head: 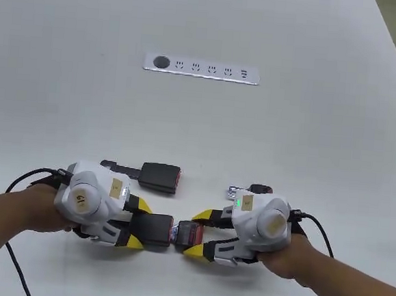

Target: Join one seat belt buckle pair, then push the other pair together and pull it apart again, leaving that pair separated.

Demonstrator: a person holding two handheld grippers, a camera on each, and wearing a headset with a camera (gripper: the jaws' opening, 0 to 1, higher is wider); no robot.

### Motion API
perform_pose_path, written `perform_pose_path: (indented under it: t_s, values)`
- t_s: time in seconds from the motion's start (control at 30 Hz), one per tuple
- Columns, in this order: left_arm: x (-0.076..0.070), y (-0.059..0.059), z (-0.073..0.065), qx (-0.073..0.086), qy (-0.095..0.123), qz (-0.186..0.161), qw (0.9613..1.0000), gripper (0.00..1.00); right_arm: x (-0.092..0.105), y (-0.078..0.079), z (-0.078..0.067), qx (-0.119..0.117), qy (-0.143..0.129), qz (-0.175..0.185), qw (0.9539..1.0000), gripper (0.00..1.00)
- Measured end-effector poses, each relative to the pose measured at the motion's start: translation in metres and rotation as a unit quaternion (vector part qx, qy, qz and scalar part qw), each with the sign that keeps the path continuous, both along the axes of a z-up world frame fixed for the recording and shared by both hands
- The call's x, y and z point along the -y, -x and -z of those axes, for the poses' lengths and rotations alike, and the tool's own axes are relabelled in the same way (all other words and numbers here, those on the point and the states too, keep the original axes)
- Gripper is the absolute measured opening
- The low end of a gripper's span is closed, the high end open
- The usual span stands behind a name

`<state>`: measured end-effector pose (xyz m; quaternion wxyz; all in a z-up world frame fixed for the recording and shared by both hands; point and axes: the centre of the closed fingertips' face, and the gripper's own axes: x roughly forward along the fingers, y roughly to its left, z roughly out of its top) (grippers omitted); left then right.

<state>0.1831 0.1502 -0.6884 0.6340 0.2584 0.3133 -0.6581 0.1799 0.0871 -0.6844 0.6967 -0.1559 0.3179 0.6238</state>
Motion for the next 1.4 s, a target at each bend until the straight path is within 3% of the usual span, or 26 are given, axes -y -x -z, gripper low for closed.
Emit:
perform_pose_path:
  t_s: [0.17, 0.37, 0.4, 0.6, 0.67, 0.8, 0.83, 0.9, 0.97, 1.0, 1.03, 1.07, 1.13, 1.2, 1.3, 1.4]
  values:
    - [0.0, 0.0, 0.0, 0.005, -0.008, 0.003, 0.9999, 0.32, 0.001, -0.001, 0.001, -0.002, -0.005, 0.003, 1.0, 0.31]
    - [0.0, 0.002, 0.0, 0.008, 0.0, 0.007, 0.9999, 0.32, 0.002, 0.0, 0.001, -0.001, -0.007, 0.005, 1.0, 0.31]
    - [0.001, 0.004, -0.001, -0.002, 0.004, 0.005, 1.0, 0.32, 0.002, 0.002, 0.0, -0.001, -0.007, 0.001, 1.0, 0.31]
    - [0.004, 0.004, -0.001, 0.008, -0.005, 0.009, 0.9999, 0.33, 0.001, 0.002, -0.001, 0.003, -0.003, -0.001, 1.0, 0.32]
    - [0.004, 0.005, -0.001, 0.018, -0.012, 0.011, 0.9997, 0.33, 0.0, 0.002, 0.0, 0.006, -0.001, -0.001, 1.0, 0.33]
    - [0.004, 0.005, -0.001, 0.021, -0.014, -0.006, 0.9997, 0.34, 0.001, 0.003, 0.002, -0.001, 0.004, 0.009, 1.0, 0.35]
    - [0.0, 0.002, -0.001, 0.018, -0.023, -0.032, 0.999, 0.34, 0.004, 0.001, 0.002, 0.009, 0.016, 0.019, 0.9996, 0.35]
    - [-0.001, 0.007, -0.005, -0.001, -0.021, -0.039, 0.999, 0.38, 0.006, 0.001, -0.001, 0.005, 0.012, 0.026, 0.9996, 0.38]
    - [-0.008, 0.006, -0.011, 0.015, -0.018, -0.033, 0.9992, 0.43, 0.01, -0.005, -0.011, 0.017, 0.0, 0.047, 0.9988, 0.42]
    - [-0.011, 0.007, -0.015, 0.009, -0.015, -0.036, 0.9992, 0.44, 0.011, -0.006, -0.017, 0.019, -0.009, 0.053, 0.9984, 0.46]
    - [-0.01, 0.01, -0.019, -0.006, -0.004, -0.048, 0.9988, 0.45, 0.013, -0.008, -0.022, 0.013, -0.02, 0.071, 0.9972, 0.5]
    - [-0.013, 0.009, -0.025, -0.008, 0.003, -0.058, 0.9983, 0.47, 0.018, -0.01, -0.024, 0.012, -0.018, 0.083, 0.9963, 0.54]
    - [-0.019, 0.002, -0.032, 0.017, 0.008, -0.068, 0.9975, 0.56, 0.027, -0.015, -0.027, 0.022, -0.015, 0.097, 0.9949, 0.57]
    - [-0.023, -0.001, -0.036, 0.018, 0.011, -0.074, 0.997, 0.68, 0.037, -0.018, -0.034, 0.027, -0.017, 0.11, 0.9934, 0.62]
    - [-0.031, -0.013, -0.042, 0.036, 0.013, -0.079, 0.9961, 0.66, 0.062, -0.032, -0.044, 0.045, -0.014, 0.133, 0.9901, 0.63]
    - [-0.037, -0.026, -0.045, 0.039, 0.007, -0.09, 0.9951, 0.7, 0.085, -0.046, -0.049, 0.047, -0.015, 0.156, 0.9865, 0.68]
